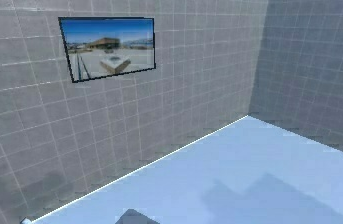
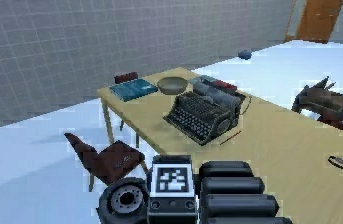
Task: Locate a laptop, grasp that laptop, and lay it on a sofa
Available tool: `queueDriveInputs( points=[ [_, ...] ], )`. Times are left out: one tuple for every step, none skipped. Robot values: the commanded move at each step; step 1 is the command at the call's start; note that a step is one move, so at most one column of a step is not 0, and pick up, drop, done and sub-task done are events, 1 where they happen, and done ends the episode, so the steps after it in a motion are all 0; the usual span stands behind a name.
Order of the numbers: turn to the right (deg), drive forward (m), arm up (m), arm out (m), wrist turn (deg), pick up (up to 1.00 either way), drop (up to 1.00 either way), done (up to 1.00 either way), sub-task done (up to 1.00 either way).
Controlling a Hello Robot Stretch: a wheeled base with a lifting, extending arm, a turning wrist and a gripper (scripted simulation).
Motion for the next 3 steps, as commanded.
queueDriveInputs(
  points=[
    [45.0, 0.0, 0.0, 0.0, 0.0, 0.0, 0.0, 0.0, 0.0],
    [3.0, 0.0, 0.0, 0.0, 0.0, 0.0, 0.0, 0.0, 0.0],
    [-45.0, 0.0, 0.0, 0.0, 0.0, 0.0, 0.0, 0.0, 0.0]
  ],
)
